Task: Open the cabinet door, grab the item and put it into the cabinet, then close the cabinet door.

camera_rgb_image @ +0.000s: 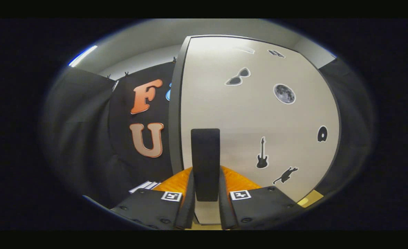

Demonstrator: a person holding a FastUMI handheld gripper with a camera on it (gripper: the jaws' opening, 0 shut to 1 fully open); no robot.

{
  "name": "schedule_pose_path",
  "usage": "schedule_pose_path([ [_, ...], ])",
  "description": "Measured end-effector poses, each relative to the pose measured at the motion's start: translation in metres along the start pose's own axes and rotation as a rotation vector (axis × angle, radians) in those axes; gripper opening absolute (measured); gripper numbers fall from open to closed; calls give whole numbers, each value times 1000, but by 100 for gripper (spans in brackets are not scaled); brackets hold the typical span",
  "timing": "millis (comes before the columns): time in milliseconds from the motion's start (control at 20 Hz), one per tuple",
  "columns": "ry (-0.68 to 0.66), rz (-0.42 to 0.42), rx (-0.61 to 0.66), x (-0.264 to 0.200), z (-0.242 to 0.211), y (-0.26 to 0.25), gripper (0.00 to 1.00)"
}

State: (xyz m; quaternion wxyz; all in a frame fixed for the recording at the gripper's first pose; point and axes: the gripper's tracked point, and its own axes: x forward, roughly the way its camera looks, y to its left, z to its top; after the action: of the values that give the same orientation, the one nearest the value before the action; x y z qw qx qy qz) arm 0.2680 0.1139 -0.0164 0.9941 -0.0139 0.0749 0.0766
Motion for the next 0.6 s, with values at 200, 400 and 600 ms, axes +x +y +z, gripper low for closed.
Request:
schedule_pose_path([
  [200,25,70,6,-11,3,4,44],
  [400,37,156,13,-34,7,8,35],
  [600,57,265,14,-79,8,7,30],
])
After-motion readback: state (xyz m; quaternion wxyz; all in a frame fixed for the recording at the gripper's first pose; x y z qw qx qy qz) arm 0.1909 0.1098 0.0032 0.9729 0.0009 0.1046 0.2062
